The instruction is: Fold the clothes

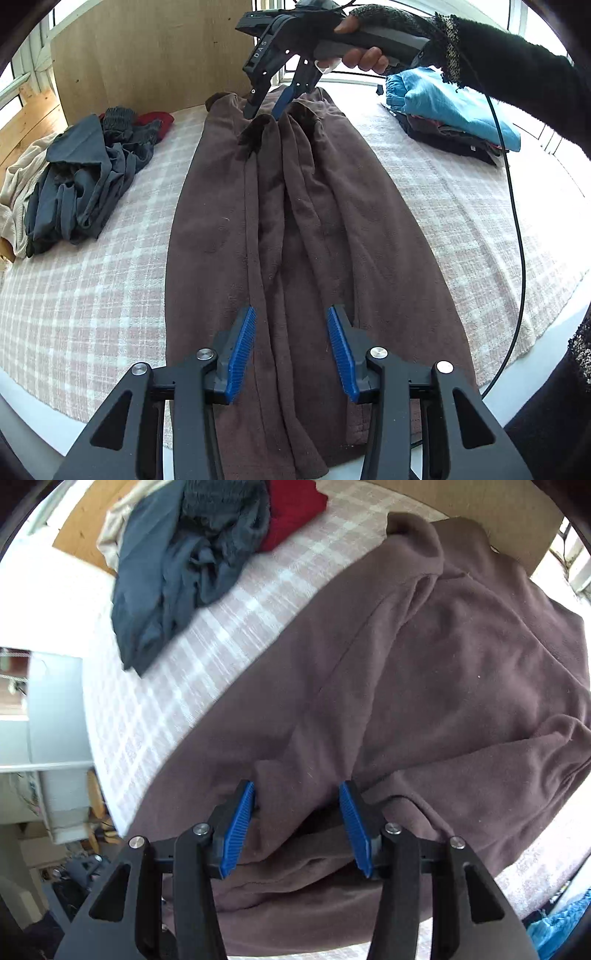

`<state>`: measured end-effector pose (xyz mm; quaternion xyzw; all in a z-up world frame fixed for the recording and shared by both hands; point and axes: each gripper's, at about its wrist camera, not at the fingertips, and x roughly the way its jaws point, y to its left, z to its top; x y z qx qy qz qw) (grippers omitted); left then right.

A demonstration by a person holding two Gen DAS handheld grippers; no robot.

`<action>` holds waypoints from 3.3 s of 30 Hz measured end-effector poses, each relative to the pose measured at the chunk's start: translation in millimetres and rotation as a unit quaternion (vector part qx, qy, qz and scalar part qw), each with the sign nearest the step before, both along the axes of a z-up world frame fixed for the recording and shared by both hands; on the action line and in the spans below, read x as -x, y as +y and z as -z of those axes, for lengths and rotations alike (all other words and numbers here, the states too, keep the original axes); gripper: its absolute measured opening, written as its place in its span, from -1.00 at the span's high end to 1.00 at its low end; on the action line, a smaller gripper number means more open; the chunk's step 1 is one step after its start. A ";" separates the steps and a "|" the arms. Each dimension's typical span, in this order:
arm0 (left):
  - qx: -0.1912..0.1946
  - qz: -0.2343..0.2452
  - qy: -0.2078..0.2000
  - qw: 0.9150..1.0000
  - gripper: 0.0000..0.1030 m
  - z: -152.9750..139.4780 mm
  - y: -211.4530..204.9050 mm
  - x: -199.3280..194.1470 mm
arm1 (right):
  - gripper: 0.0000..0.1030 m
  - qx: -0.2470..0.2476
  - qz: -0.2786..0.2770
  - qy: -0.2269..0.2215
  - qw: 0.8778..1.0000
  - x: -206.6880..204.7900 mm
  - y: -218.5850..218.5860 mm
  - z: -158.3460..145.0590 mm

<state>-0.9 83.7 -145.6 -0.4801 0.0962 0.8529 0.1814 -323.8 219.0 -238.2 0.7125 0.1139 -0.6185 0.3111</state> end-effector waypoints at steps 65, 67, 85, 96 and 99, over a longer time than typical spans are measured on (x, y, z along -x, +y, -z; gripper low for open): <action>-0.071 -0.003 -0.076 0.995 0.08 4.0 -45.6 3.7 | -0.03 -0.149 -0.147 0.059 0.976 -0.4 9.4 -11.5; -0.071 0.011 -0.082 0.994 0.08 10.7 -42.1 11.7 | -0.03 -0.154 -0.150 0.052 0.975 -4.3 24.1 -10.8; -0.031 0.040 -0.086 0.995 0.00 41.3 -24.9 34.4 | 0.75 0.029 -0.036 0.145 0.988 29.4 20.7 -47.8; -0.033 0.053 -0.074 0.995 -0.21 43.8 -18.1 23.9 | 1.00 0.004 0.020 0.212 0.977 141.0 -28.4 -14.9; -0.039 0.054 -0.075 0.995 -0.26 43.8 -19.5 23.7 | 1.00 -0.008 0.036 0.225 0.974 152.0 -31.9 -12.3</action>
